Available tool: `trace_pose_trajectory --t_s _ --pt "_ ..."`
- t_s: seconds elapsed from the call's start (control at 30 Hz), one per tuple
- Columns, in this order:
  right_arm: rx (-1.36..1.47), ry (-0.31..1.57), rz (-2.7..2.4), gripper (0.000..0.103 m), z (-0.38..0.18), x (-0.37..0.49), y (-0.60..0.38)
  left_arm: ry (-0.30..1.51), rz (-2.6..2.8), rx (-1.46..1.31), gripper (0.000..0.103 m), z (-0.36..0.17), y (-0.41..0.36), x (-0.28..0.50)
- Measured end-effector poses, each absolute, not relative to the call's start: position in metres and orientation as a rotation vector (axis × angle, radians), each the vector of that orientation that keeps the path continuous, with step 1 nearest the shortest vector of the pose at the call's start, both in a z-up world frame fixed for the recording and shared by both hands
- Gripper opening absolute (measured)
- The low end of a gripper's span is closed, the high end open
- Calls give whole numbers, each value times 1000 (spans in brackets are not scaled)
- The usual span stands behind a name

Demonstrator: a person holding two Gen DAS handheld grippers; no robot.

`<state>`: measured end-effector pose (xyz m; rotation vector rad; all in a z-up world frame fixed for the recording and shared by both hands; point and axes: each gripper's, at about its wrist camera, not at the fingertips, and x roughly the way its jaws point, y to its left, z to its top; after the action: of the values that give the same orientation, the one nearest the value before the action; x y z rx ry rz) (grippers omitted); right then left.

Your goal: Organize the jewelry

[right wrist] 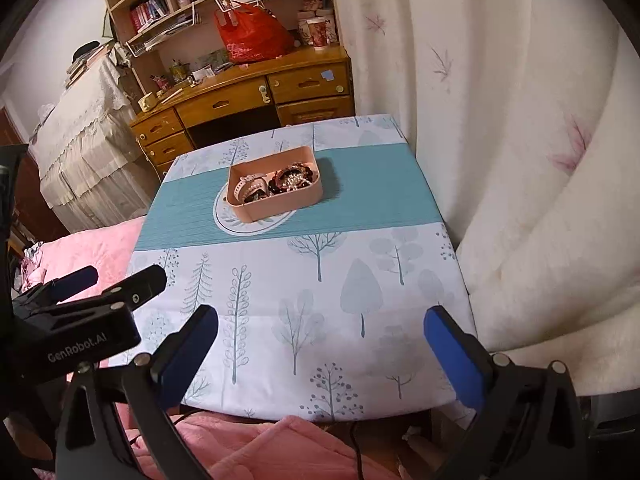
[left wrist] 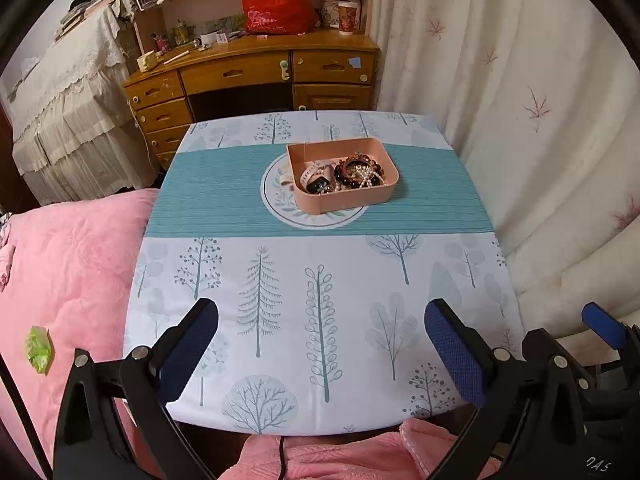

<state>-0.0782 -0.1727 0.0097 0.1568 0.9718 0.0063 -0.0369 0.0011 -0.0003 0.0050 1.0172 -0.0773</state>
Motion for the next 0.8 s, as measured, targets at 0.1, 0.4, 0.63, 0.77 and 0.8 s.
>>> trace_pose_trajectory --t_s 0.1,0.4,0.63,0.77,0.8 --pt "147 960 8 103 12 -75 -167 1008 -85 15 102 2 4 -34" --pt "143 978 11 103 12 -69 -153 1026 -80 17 102 0 17 -28" --pt "132 990 9 103 11 -68 -146 1030 -69 15 102 0 22 -32" --pt "128 994 11 103 11 -71 -145 1034 -66 11 102 -1 25 -36" --pt "127 997 11 103 11 -72 -144 1035 -66 11 102 -1 25 -36"
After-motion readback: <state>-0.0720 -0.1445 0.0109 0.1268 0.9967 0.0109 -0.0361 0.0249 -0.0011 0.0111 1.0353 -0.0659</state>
